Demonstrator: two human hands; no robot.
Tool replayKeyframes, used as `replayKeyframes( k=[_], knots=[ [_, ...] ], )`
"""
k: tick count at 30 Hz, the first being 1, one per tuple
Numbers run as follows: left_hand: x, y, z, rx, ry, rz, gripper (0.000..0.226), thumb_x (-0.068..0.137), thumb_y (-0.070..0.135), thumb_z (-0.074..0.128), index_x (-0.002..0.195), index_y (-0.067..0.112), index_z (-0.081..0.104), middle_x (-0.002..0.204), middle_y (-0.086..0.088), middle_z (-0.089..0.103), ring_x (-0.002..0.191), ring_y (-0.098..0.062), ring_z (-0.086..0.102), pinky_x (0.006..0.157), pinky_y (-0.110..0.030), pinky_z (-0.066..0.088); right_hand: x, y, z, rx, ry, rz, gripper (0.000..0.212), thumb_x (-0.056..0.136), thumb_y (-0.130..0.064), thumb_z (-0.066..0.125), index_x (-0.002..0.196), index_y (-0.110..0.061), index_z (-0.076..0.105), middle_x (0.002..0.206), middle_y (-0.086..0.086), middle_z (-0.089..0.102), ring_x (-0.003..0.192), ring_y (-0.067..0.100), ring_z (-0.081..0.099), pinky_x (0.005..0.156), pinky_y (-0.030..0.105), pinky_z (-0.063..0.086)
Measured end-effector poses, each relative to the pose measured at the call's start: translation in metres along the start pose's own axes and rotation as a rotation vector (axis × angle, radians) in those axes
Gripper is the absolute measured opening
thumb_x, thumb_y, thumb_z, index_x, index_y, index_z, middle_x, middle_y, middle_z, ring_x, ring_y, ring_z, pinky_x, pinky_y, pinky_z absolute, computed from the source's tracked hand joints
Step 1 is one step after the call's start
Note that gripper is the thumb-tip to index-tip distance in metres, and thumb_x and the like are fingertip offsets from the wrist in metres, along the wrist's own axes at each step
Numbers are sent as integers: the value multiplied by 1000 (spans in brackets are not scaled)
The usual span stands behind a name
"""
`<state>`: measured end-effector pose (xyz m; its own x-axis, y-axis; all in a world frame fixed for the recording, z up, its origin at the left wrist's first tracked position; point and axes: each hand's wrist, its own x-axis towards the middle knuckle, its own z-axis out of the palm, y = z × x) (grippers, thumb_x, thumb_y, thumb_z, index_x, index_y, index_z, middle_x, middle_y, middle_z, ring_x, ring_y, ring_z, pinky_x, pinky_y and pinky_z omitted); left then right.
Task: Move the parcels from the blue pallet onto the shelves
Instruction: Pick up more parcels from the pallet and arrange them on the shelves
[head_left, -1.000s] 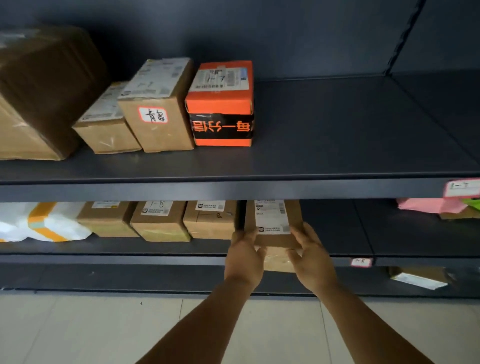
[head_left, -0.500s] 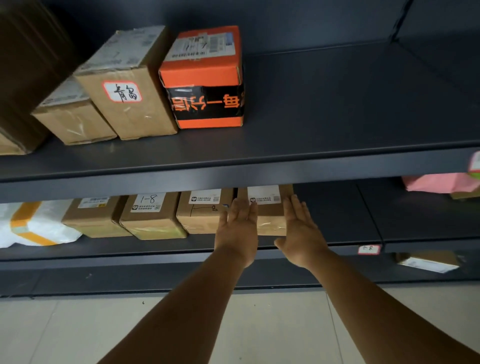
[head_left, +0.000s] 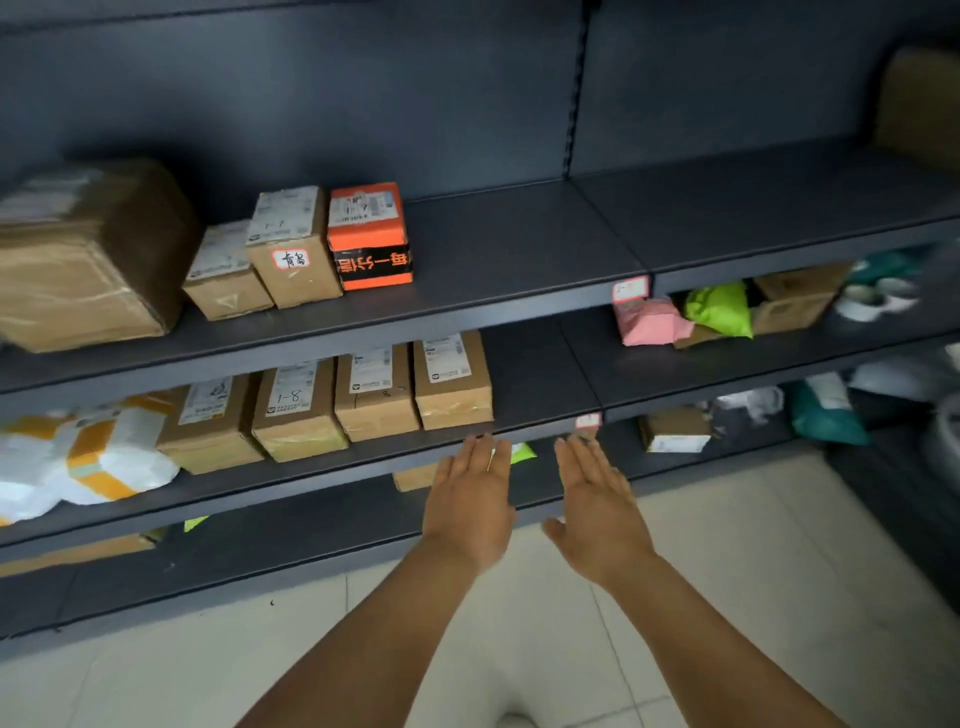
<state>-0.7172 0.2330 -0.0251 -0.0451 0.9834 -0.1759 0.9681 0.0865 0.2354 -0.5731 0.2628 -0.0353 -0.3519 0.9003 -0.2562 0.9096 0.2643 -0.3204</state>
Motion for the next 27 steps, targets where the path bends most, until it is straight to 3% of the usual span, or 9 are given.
replayKeyframes(
  k=[14,27],
  knots=[
    [-166,199,-36,32,-1,377,75,98,38,47,154,20,0,161,2,4,148,-17,-2,120,-37,3,-273,86,-77,128,206,363,88,94,-33,56,154,-17,-7,161,-2,-11,148,17,-14,120,35,-3],
    [-224,426,5,79,-85,730,76,97,39,47,154,20,0,161,2,9,148,-16,6,119,-37,8,-441,254,-105,207,366,725,85,93,-28,55,154,-14,-3,162,0,-6,148,19,-10,120,37,0]
  ],
)
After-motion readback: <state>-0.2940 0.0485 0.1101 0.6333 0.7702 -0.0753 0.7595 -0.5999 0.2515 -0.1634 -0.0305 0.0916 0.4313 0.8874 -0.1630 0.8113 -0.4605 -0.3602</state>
